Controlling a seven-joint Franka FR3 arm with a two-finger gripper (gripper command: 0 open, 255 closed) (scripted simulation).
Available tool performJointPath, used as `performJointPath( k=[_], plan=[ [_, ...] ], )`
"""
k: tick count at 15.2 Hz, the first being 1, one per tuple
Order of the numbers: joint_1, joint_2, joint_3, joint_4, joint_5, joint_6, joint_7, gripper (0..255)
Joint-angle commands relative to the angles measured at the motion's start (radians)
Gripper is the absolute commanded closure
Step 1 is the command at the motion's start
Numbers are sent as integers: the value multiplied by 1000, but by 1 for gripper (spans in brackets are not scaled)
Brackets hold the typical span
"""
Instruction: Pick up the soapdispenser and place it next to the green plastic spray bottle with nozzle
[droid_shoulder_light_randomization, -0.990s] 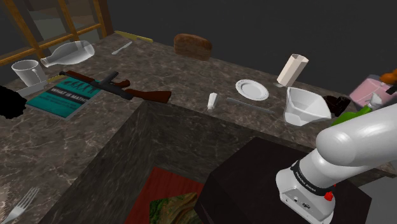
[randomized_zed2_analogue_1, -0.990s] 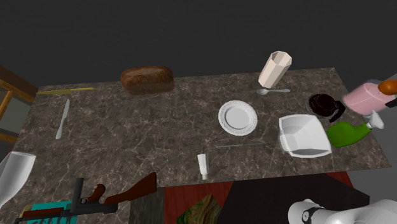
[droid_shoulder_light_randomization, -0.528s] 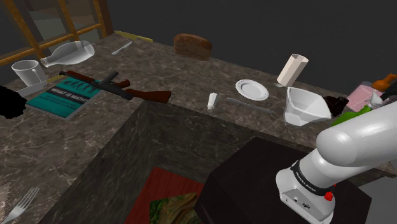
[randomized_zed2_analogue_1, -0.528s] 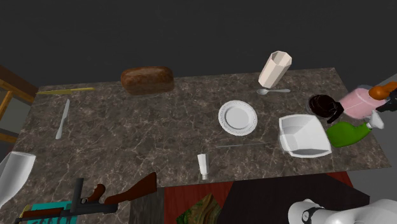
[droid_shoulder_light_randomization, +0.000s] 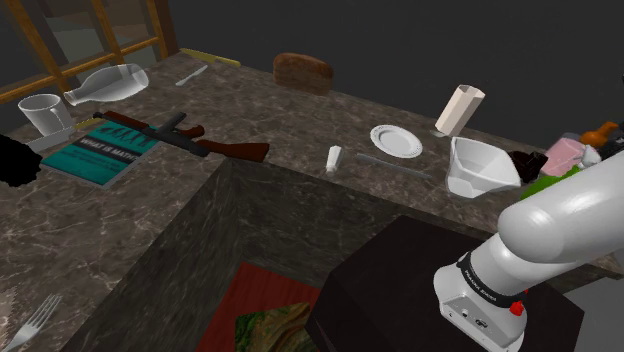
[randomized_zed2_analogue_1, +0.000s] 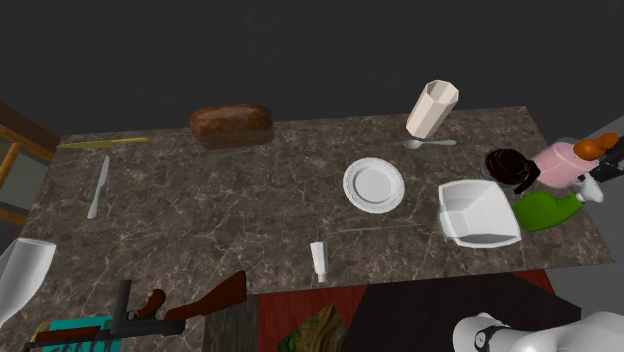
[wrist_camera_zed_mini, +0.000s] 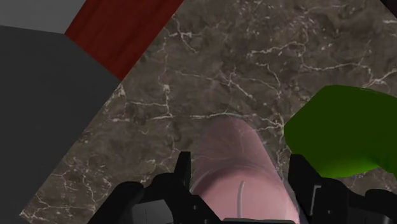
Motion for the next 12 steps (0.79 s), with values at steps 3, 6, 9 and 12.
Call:
performJointPath(
  k=[3,6,9,12],
  plan=[
    [26,66,-29,-35,70,59,-46,255],
    [35,128,-48,-54,143,101,-99,255],
    [34,190,-53,-68,220,134,-155,255],
    [31,189,-50,-68,219,134,-155,255]
  ],
)
